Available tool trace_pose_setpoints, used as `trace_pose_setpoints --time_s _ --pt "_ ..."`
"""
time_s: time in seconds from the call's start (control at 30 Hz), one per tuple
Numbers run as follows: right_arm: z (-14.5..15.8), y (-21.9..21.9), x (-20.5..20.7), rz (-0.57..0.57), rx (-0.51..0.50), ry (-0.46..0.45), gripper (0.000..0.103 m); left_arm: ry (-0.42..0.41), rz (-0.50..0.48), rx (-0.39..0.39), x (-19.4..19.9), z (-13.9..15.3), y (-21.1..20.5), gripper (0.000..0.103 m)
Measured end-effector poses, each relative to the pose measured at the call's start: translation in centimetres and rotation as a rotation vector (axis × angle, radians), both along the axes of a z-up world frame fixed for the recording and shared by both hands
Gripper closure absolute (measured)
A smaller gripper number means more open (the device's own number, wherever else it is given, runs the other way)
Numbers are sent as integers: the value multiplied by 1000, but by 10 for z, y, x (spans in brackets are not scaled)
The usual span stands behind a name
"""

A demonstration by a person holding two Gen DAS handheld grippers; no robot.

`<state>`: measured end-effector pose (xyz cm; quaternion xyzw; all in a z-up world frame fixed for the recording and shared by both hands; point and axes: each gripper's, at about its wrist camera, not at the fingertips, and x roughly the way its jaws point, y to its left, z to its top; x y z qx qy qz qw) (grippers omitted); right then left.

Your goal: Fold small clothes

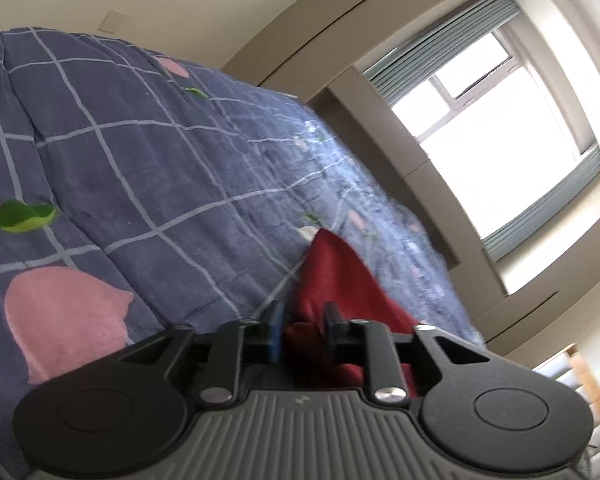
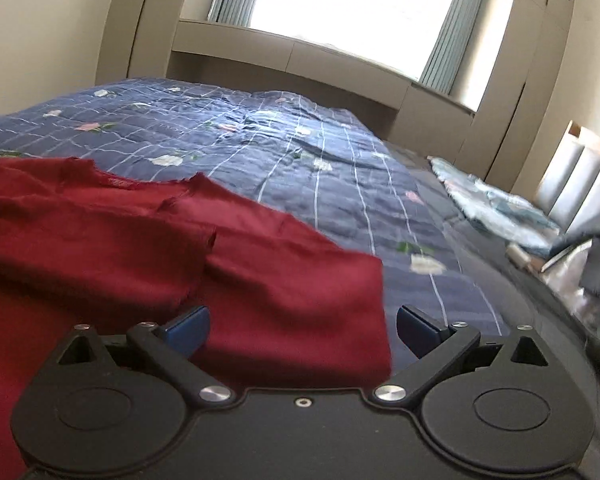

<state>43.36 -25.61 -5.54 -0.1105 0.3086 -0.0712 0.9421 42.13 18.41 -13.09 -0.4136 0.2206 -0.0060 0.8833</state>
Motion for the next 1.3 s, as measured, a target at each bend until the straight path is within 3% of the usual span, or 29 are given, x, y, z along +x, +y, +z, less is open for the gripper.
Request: trace_pose_setpoints --time_s 0.13,0.23,0.4,0.7,0.93,1.1,1.17,1.3 --pt "10 -7 -59 39 100 15 1 -20 -36 56 -13 15 -8 32" --pt "14 -12 -106 87 200 25 1 -30 -80 133 -42 31 -18 16" --pt "13 -14 -175 155 353 55 1 -12 -203 231 -102 46 -34 10" --pt "4 -14 -249 107 478 90 1 79 -346 364 -196 51 -67 1" --pt "2 -24 -283 26 594 30 5 137 -384 449 -232 49 -85 5" --pt "5 -24 -293 -30 615 12 32 208 -364 469 -241 57 -87 15" --pt "6 -24 -297 -28 630 13 51 228 -372 467 -247 60 -88 21" --pt "7 -23 -302 -32 637 29 74 255 -391 495 -255 62 -91 44"
